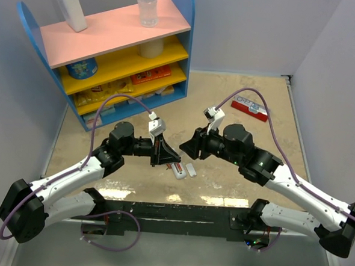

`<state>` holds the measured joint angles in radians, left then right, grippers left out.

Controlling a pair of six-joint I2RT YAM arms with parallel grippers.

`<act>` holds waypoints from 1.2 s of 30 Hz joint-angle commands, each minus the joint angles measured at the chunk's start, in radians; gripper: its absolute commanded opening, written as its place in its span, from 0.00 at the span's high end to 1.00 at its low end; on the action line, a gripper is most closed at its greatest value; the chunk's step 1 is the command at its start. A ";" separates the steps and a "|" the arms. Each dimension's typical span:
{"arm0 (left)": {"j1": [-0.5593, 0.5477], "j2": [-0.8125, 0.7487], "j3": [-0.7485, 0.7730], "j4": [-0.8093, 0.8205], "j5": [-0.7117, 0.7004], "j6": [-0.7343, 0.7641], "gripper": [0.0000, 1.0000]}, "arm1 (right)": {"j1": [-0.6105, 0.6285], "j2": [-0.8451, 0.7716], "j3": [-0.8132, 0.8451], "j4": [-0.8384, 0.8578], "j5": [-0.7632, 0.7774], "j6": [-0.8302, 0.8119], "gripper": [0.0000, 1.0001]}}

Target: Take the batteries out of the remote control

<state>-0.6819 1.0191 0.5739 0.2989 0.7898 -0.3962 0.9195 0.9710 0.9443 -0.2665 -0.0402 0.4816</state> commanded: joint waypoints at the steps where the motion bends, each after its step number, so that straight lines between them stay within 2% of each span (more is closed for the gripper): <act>1: 0.002 -0.005 0.003 0.060 0.012 0.023 1.00 | -0.011 0.005 -0.029 0.064 -0.070 0.018 0.62; 2: 0.002 -0.007 0.003 0.059 0.006 0.023 1.00 | -0.013 0.005 -0.033 0.076 -0.073 0.023 0.80; 5: 0.002 -0.007 0.010 0.039 -0.041 0.008 0.98 | -0.014 0.005 -0.042 0.082 -0.075 0.022 1.00; 6: 0.002 -0.005 0.017 0.023 -0.064 0.008 0.80 | -0.014 0.005 -0.045 0.078 -0.070 0.018 1.00; 8: 0.002 -0.005 0.026 -0.012 -0.121 0.003 0.65 | -0.014 -0.005 -0.050 0.067 -0.040 0.014 1.00; 9: 0.002 -0.005 0.030 -0.024 -0.144 0.002 0.55 | -0.014 -0.008 -0.053 0.062 -0.026 0.011 1.00; 12: 0.005 -0.004 0.043 -0.081 -0.263 -0.013 0.45 | -0.014 -0.011 -0.052 0.038 0.035 -0.017 1.00; 19: 0.076 0.035 0.044 -0.168 -0.438 -0.102 0.44 | -0.013 0.064 -0.048 0.023 0.242 -0.092 1.00; 23: 0.113 0.103 0.044 -0.227 -0.555 -0.145 0.45 | 0.001 0.121 -0.078 0.094 0.333 -0.123 1.00; 29: 0.162 0.200 0.017 -0.204 -0.544 -0.208 0.50 | 0.057 0.212 -0.079 0.165 0.417 -0.178 1.00; 36: 0.160 0.323 0.020 -0.170 -0.532 -0.234 0.53 | 0.211 0.307 -0.058 0.190 0.580 -0.233 1.00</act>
<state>-0.5240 1.2842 0.5850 0.0834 0.2569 -0.5953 1.0641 1.2430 0.8570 -0.1364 0.3927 0.3065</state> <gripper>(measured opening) 0.487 0.146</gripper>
